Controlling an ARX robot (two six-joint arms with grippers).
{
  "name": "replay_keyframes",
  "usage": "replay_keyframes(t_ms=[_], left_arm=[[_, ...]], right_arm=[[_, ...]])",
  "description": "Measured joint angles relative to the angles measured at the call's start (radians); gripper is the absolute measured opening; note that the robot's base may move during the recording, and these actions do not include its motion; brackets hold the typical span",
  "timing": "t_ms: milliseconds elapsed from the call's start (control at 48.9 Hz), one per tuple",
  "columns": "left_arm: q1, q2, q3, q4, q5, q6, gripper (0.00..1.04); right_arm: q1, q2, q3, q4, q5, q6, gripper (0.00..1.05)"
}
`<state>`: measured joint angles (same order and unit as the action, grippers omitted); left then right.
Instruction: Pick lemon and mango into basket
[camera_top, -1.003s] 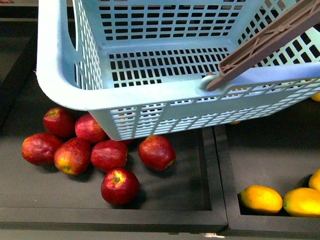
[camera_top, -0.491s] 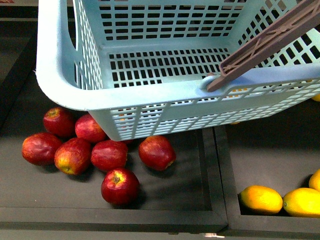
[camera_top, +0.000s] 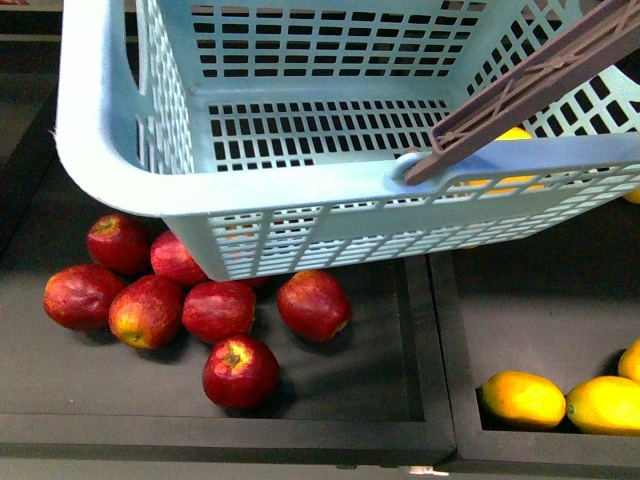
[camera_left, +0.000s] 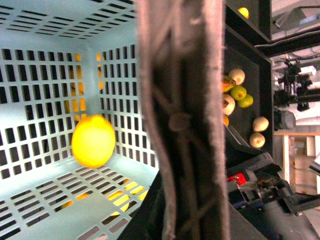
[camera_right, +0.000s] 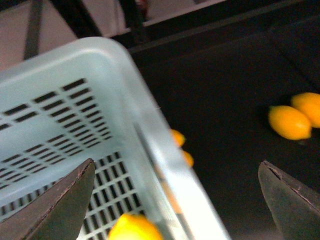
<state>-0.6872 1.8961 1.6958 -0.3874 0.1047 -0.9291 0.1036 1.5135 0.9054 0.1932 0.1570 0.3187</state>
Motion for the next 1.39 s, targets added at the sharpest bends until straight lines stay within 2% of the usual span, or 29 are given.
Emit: replay_keyframes(t_ms=[41, 102, 205, 246, 307, 409, 675, 942, 1392], left_arm=[[0.000, 0.000, 0.000, 0.000, 0.001, -0.004, 0.05], [0.000, 0.000, 0.000, 0.000, 0.002, -0.006, 0.05], [0.000, 0.000, 0.000, 0.000, -0.003, -0.005, 0.05], [0.001, 0.000, 0.000, 0.000, -0.004, -0.005, 0.05], [0.000, 0.000, 0.000, 0.000, -0.003, -0.003, 0.05], [-0.002, 0.000, 0.000, 0.000, 0.005, -0.006, 0.05], [0.000, 0.000, 0.000, 0.000, -0.003, -0.005, 0.05], [0.000, 0.000, 0.000, 0.000, 0.000, -0.005, 0.05], [0.000, 0.000, 0.000, 0.000, 0.000, -0.006, 0.05]], right_arm=[[-0.027, -0.036, -0.021, -0.028, 0.033, -0.001, 0.96], [-0.061, -0.079, -0.060, -0.018, 0.020, -0.013, 0.95], [-0.103, -0.155, -0.214, 0.284, -0.116, -0.142, 0.81], [-0.105, -0.198, -0.298, 0.439, -0.145, -0.206, 0.73], [-0.105, -0.249, -0.386, 0.557, -0.156, -0.257, 0.60], [-0.105, -0.312, -0.497, 0.600, -0.156, -0.291, 0.40], [-0.105, -0.432, -0.642, 0.613, -0.155, -0.309, 0.02], [-0.105, -0.612, -0.771, 0.563, -0.157, -0.313, 0.02], [-0.105, -0.820, -0.859, 0.447, -0.157, -0.313, 0.02]])
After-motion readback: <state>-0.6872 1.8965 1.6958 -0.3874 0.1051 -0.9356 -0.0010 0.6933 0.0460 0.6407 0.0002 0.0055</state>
